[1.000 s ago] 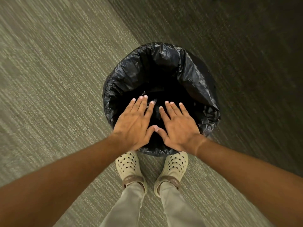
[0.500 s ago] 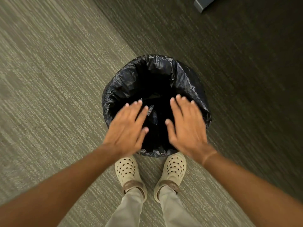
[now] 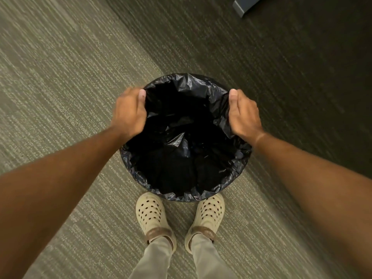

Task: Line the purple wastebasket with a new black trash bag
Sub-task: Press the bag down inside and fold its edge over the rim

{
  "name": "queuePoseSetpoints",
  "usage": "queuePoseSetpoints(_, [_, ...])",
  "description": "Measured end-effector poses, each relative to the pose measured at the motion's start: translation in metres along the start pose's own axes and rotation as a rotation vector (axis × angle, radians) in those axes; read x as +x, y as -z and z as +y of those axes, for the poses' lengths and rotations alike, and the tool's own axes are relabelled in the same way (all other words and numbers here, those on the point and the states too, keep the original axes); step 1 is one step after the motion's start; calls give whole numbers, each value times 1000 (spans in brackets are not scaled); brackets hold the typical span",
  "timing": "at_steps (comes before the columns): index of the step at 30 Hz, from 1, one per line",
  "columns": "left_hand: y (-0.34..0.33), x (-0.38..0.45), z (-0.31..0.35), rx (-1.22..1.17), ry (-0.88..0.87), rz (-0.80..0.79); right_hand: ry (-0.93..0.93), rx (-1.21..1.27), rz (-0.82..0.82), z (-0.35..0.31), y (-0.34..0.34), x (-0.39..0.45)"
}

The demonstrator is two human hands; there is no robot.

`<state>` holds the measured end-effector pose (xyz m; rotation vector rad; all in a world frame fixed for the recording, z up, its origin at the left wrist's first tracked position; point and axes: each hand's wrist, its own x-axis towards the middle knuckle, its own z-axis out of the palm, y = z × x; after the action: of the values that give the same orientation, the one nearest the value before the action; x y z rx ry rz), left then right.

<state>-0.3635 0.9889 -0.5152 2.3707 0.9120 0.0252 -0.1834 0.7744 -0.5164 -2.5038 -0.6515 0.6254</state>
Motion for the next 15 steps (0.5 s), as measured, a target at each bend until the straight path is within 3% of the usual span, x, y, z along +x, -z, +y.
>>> queuePoseSetpoints(3, [0, -2, -7, -157, 83, -8, -122, 125, -52, 3, -1, 5])
queuePoseSetpoints(8, [-4, 7, -14, -492, 412, -89, -432, 398, -227, 5, -1, 23])
queuePoseSetpoints(11, [-2, 17, -22, -832, 572, -253, -500, 493, -313, 5, 2, 32])
queuePoseSetpoints(13, [1, 19, -23, -840, 620, -318, -499, 444, -335, 5, 6, 33])
queuePoseSetpoints(15, [2, 19, -23, -549, 553, -259, -411, 245, -212, 4, 9, 31])
